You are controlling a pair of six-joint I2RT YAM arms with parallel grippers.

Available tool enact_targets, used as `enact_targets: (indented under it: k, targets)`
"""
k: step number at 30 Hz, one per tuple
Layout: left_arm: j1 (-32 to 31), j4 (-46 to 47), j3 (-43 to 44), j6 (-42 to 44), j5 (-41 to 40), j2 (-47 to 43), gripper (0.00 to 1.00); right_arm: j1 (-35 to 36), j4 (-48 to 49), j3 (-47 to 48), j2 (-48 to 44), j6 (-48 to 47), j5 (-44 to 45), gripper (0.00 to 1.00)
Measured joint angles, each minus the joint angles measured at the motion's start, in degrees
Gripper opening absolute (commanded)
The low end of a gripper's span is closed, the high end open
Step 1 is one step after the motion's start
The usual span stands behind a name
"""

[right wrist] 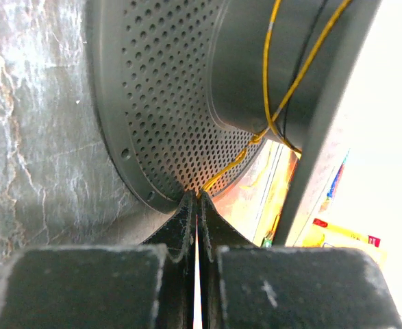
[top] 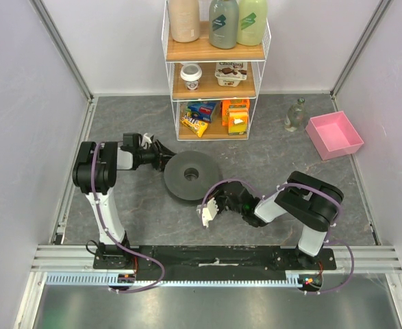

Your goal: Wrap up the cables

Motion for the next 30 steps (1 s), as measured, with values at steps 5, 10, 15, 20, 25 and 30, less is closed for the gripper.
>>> enact_targets:
  k: [5,10,15,20,25,30]
  targets:
    - [1.07,-3.87,0.35,2.51,-2.34,-1.92,0.61,-0.02,0.22,0.39,0.61,-0.20,0.31,0.16]
    - [1.49,-6.43,0.74,3.65,-4.72,-4.24,0.70,0.04,1.66,0.48,1.07,-1.49,0.87,0.36]
    - [3.34,-8.04,1.95,4.57,-6.16,-5.70,0.75,0.24,4.17,-0.44,0.98,-2.45,1.90,0.44]
    - [4.81,-9.46,2.34,5.27,-6.43,-5.86,0.77,0.24,5.64,-2.97,-0.04,-2.84,2.38,0.46]
    - [5.20,-11.39,2.64,6.12,-6.91,-6.91,0.77,0.31,7.21,-5.42,-1.22,-3.50,2.56,0.48]
    - [5.86,-12.48,2.69,7.23,-7.23,-8.70,0.77,0.61,7.96,-7.48,-2.84,-3.91,2.62,0.54]
